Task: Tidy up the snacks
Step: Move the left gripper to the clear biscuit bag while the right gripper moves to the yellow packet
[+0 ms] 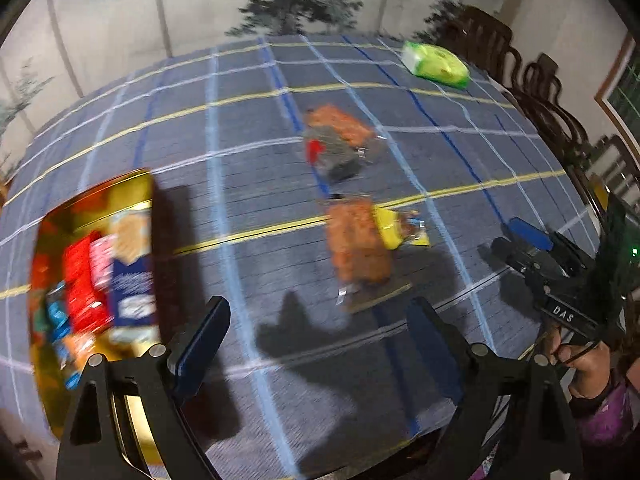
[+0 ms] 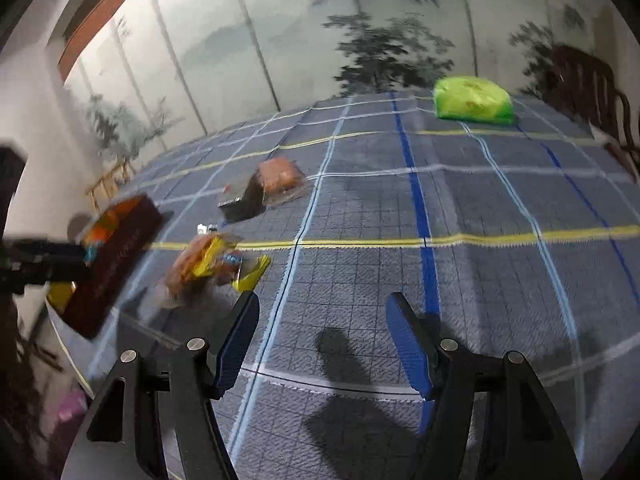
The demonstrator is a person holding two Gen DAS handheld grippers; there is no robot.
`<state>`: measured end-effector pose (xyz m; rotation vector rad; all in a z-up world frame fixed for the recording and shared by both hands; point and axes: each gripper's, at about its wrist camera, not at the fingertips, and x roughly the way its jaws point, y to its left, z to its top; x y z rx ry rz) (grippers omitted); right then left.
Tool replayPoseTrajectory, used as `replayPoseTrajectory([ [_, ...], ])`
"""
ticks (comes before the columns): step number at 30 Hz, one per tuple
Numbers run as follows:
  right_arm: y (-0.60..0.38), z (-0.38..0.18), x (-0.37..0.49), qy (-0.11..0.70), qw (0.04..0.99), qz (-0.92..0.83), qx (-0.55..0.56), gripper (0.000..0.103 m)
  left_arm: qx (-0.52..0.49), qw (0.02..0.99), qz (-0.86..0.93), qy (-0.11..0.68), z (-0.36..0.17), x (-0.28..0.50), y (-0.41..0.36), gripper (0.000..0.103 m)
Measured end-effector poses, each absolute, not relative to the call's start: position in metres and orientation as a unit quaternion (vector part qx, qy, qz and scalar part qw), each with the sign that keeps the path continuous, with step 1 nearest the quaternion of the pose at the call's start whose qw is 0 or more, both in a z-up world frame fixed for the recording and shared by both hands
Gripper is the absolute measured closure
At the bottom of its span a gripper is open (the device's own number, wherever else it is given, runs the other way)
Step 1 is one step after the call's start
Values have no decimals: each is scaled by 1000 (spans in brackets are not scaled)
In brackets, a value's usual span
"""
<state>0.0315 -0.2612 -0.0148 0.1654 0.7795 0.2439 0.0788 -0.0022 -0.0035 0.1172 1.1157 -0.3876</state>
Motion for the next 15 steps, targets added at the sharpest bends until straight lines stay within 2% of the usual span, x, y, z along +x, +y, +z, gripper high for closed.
replayPoseTrajectory([
  [8,-289,-28,34,378,911,112,122,36,118,795,-221,553,-36,104,-48,18],
  [10,-292,-30,35,378,910,113,126,36,129,785,-224,562,-44,112,-54,29],
  [15,-296,-33,38,377,908,117,137,36,127,767,-229,586,-63,134,-57,41],
])
